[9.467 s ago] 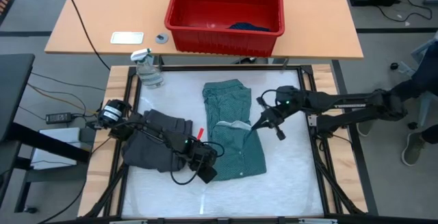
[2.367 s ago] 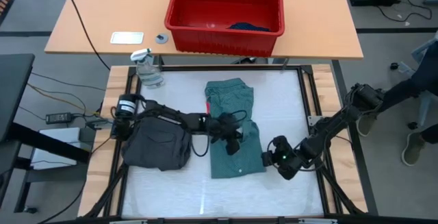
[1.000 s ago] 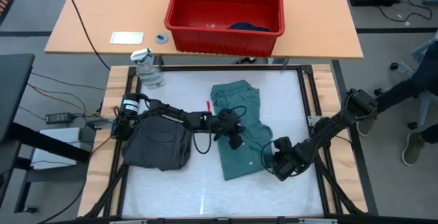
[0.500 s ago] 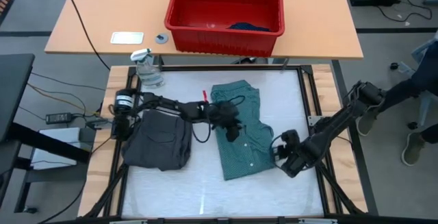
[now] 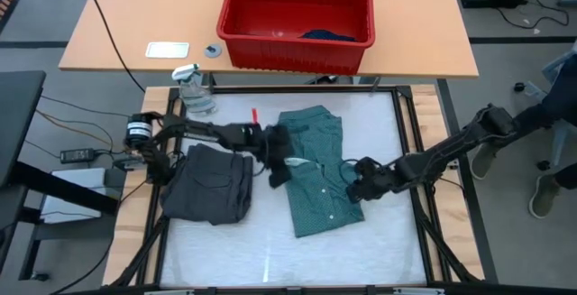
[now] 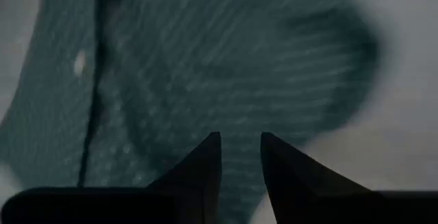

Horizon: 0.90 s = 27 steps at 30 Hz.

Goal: Fold Laundry from Bin
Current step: Fold the green polo shirt on the table

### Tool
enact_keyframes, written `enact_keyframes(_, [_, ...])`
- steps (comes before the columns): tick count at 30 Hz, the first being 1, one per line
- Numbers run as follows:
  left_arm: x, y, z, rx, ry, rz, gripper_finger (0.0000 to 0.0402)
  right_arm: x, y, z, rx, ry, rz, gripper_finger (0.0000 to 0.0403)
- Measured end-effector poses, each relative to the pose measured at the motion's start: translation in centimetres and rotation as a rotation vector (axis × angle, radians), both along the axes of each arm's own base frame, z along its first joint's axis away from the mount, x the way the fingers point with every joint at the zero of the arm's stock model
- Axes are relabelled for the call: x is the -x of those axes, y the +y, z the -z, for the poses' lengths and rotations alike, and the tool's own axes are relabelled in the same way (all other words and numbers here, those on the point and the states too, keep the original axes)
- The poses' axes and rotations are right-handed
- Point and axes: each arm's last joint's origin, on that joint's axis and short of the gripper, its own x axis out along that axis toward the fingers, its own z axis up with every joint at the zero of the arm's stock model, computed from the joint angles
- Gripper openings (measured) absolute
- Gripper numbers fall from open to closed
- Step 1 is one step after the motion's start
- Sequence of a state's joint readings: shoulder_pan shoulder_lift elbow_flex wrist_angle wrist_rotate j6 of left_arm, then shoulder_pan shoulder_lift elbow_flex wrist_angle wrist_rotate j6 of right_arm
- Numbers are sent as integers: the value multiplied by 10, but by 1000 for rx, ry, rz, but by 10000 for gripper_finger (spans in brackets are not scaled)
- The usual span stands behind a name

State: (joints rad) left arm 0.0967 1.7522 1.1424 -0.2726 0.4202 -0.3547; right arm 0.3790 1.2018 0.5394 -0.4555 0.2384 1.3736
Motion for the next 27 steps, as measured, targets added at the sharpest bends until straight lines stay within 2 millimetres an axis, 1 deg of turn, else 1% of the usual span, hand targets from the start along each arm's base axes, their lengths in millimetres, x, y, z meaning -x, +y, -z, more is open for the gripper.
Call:
enact_keyframes(2, [0,-12,12,86,12,55,120,-4,-2,8,-78,-60,-52,104])
enact_keyframes(3, [-1,-18,17,99,13,71,118,-5,-2,10,-102,-84,-57,99])
enact_keyframes(7, [-10,-36,28,13,-32,49,116,0,2,17,-148,-79,-47,82])
enact_keyframes(10, [-13,-46,53,-3,43,40,116,3,10,18,-188,-60,-94,73])
enact_keyframes(12, [-13,-52,68,44,104,71,116,6,17,18,-226,-49,-101,70])
enact_keyframes(14, [-14,-58,71,124,113,134,116,9,25,16,-272,-36,-117,68])
enact_keyframes(16, [-11,-68,74,188,145,185,116,9,34,11,-315,-35,-152,67])
enact_keyframes(17, [-10,-72,74,200,153,203,116,10,38,7,-326,-37,-165,67])
enact_keyframes(18, [-8,-77,69,209,149,215,116,10,42,3,-329,-43,-179,67])
enact_keyframes(21, [-5,-87,43,210,88,221,116,8,51,-16,-280,-90,-204,67])
enact_keyframes(24, [1,-98,20,139,38,139,116,7,54,-32,-138,-90,-272,72])
enact_keyframes(27, [5,-113,4,64,-40,32,116,11,49,-38,65,-37,-370,88])
